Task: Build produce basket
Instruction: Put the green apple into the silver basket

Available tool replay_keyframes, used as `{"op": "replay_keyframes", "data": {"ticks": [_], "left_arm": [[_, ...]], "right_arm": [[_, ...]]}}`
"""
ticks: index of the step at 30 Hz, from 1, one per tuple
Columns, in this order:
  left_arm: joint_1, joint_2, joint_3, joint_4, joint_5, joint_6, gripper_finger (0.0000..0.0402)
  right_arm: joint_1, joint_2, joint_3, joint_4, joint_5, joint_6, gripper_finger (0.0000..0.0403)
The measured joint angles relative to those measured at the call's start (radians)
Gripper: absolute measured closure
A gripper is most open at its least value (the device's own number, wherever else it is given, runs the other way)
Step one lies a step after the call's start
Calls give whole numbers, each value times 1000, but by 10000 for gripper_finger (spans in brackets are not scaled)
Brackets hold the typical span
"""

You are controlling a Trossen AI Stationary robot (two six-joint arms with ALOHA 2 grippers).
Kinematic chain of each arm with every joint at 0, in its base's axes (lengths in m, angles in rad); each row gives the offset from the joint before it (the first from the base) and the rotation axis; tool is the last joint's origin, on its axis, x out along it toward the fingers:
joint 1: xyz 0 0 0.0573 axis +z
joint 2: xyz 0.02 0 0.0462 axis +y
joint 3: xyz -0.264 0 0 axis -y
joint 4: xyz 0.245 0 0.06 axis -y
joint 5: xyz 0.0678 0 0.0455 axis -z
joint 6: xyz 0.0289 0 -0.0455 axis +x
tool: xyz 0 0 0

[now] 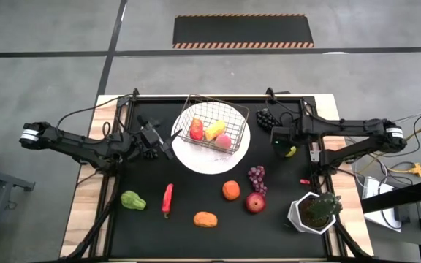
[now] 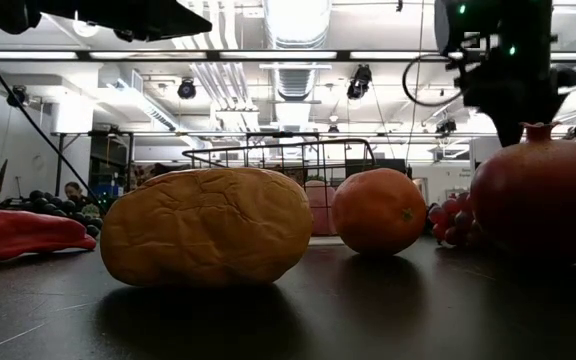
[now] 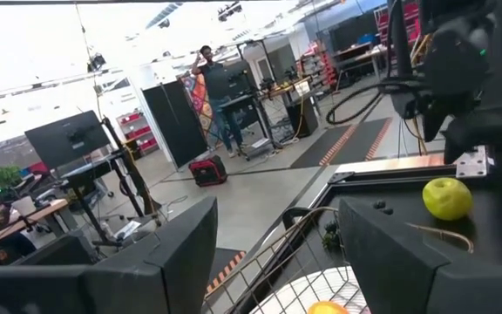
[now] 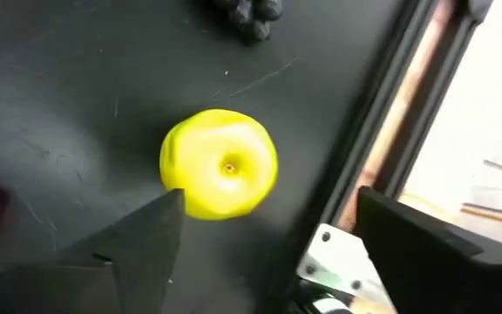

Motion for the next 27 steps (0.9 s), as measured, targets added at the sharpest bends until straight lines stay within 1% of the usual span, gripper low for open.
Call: {"op": "replay_keyframes", "data": {"ticks": [3,6,12,14,17,20,27], "left_arm": [[0,0,0,1,0,0,180],[0,0,0,0,0,1,180],[0,0,0,1,0,4,180],[0,0,0,0,0,5,180],[0,1,0,0,0,5,180],[0,2,0,0,0,5,180],[0,2,-1,0,0,7,180]], "right_arm": [[-35,-1,-55,99,-47,-57,52],[-76,-1,-112,192,-94,-100,48],[-153,-1,-210,254,-118,-139,52],[-168,-1,-235,280,-137,-157,53],[-179,-1,-269,327,-137,-189,53],[-186,-3,-283,344,-133,-192,60],[-187,-3,-289,372,-125,-201,91]]}}
